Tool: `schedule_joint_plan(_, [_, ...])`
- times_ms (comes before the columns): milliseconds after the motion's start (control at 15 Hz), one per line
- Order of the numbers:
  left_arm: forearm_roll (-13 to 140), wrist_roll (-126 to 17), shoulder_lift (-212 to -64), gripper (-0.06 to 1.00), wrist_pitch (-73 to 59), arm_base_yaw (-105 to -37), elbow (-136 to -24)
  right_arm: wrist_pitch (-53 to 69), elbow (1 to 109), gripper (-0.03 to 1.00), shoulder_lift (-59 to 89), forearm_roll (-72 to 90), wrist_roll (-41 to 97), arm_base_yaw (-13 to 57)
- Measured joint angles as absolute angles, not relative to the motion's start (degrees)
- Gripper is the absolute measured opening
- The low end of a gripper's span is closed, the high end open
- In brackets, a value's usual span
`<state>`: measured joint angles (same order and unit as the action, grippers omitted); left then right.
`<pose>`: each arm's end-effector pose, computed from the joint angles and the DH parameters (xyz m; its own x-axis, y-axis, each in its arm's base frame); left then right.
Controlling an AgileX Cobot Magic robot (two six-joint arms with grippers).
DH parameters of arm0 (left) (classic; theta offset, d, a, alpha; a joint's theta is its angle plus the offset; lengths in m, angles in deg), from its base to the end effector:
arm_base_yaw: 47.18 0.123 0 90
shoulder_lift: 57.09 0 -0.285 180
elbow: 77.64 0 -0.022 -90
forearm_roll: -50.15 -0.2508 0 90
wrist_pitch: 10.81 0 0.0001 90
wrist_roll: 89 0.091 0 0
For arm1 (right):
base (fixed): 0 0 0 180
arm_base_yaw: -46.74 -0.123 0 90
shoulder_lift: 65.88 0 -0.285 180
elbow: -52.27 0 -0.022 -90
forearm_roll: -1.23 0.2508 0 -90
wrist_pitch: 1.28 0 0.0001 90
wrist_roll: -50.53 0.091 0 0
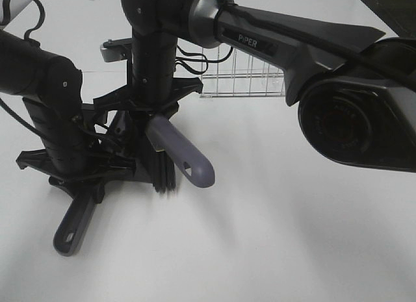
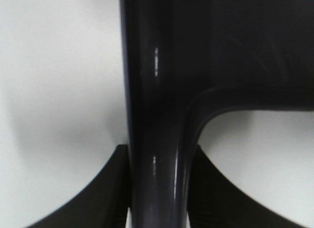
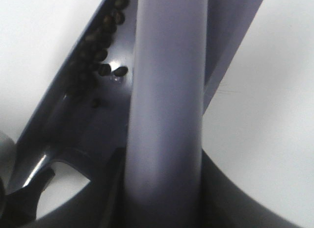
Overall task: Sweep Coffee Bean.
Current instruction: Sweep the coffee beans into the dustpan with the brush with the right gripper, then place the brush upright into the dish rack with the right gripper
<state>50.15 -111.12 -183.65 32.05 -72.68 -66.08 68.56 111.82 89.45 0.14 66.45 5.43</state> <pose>0.3176 -0.1515 0.0889 -0.9981 0.0589 0.0158 0.0590 0.9982 0.0064 0.4016 0.3508 0.1504 -0.8770 -0.4140 -0.2440 -0.4377 0.8977 0.0499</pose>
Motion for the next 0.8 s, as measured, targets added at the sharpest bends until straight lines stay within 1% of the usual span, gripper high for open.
schedule_joint_plan(267, [50.15,-111.06,-183.65,0.27,32.05,-72.68,-66.08,68.79,115.26,0.28,88.42,-3.99,65.82,5.43])
schedule_joint_plan(467, [50.15,-111.00,-183.65,0.27,32.05,-72.68,-66.08,68.91,115.37,0.28,82.92,-10.00,64.05,6.12])
schedule_joint_plan(600, [50.15,-111.00,-183.65,0.27,32.05,-72.68,-66.08,68.96,115.37,0.28,79.02,-11.09,63.13,8.87])
schedule_joint_plan(800, [50.15,-111.00,-183.65,0.27,32.10,-72.68,-66.08,68.91,112.28,0.28,73.23,-11.95,62.39,16.89])
